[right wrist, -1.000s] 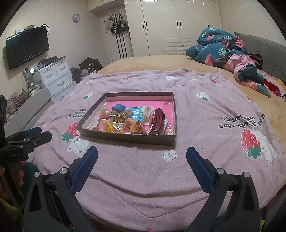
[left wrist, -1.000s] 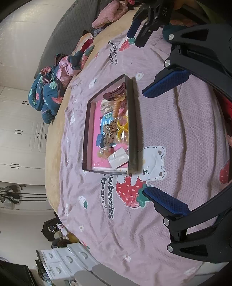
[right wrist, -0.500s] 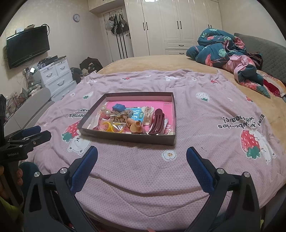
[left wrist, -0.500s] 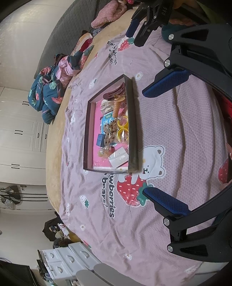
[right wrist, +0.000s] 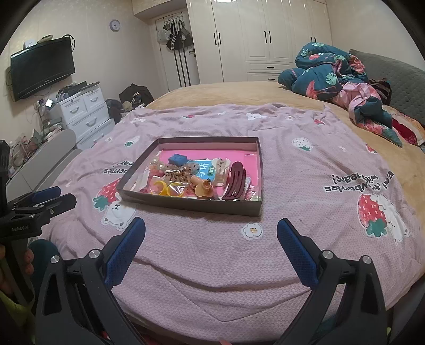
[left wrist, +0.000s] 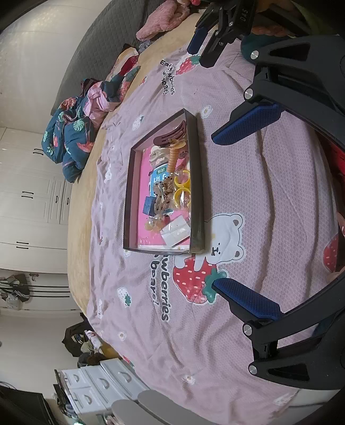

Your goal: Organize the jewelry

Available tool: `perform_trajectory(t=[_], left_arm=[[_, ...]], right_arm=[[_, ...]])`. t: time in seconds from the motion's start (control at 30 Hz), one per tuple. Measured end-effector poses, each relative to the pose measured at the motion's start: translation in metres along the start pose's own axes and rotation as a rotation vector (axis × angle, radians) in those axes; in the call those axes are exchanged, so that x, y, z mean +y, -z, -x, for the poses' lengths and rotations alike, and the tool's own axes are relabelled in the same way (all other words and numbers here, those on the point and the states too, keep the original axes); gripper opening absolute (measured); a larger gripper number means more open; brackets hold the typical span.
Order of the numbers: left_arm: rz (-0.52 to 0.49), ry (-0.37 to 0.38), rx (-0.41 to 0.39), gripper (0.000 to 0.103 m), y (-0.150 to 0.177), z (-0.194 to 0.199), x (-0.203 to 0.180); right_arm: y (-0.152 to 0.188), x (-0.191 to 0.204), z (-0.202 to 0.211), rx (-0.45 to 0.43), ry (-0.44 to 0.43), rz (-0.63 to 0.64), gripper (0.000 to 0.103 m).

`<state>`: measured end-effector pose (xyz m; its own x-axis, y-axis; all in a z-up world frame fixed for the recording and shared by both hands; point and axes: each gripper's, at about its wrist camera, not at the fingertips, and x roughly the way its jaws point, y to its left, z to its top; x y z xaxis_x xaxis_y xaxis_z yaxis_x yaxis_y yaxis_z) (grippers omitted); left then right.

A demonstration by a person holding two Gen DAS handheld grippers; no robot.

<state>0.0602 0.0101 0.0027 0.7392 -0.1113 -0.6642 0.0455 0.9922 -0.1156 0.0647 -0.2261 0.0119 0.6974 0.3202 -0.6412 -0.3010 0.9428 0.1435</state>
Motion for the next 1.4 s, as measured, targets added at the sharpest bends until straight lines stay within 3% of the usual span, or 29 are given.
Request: perform_trajectory(t=[1.4], left_arm=[[0.003, 0.002, 0.021, 0.094, 0.0051, -0.0037, 0.0080]], right_arm=[[-0.0018, 0.0070, -0.0024, 0.016, 0.001, 0.006, 0.099]])
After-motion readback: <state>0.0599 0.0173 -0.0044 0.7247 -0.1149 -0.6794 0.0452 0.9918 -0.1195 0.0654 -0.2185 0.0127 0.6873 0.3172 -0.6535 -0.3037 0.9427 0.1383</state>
